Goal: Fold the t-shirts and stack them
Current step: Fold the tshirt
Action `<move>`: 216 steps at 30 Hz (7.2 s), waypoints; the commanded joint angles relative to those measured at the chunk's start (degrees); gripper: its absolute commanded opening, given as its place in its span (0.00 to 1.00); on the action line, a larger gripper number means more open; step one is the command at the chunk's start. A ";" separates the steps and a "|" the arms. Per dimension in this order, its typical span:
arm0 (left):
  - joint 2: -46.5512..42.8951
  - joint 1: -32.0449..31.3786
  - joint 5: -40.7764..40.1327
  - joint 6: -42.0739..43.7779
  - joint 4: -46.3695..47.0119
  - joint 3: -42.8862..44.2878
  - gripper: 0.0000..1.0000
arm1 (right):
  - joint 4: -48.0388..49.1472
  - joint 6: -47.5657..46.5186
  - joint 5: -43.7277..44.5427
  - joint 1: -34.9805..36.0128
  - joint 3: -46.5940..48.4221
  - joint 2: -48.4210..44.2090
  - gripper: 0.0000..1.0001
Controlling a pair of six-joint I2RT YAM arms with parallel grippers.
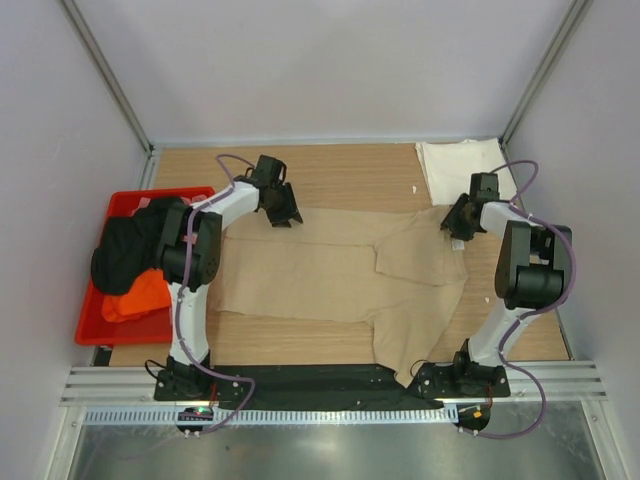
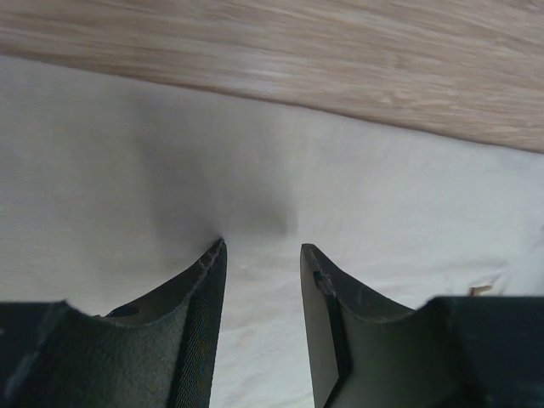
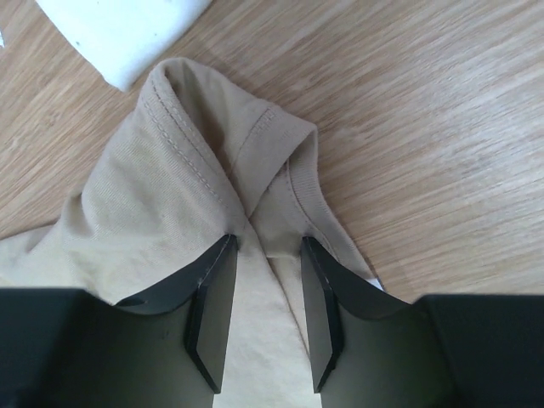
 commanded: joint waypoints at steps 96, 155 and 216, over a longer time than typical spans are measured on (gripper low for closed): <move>-16.06 -20.26 5.41 -8.62 18.71 -12.64 0.39 | -24.77 6.68 2.86 -0.63 -6.48 -17.72 0.42; 3.91 -28.46 0.67 -8.89 8.00 7.23 0.00 | -22.93 14.94 1.62 2.54 -17.83 -31.70 0.01; 8.82 -7.64 -6.72 1.83 -6.32 17.77 0.38 | -4.91 9.58 8.74 1.66 5.55 -0.68 0.23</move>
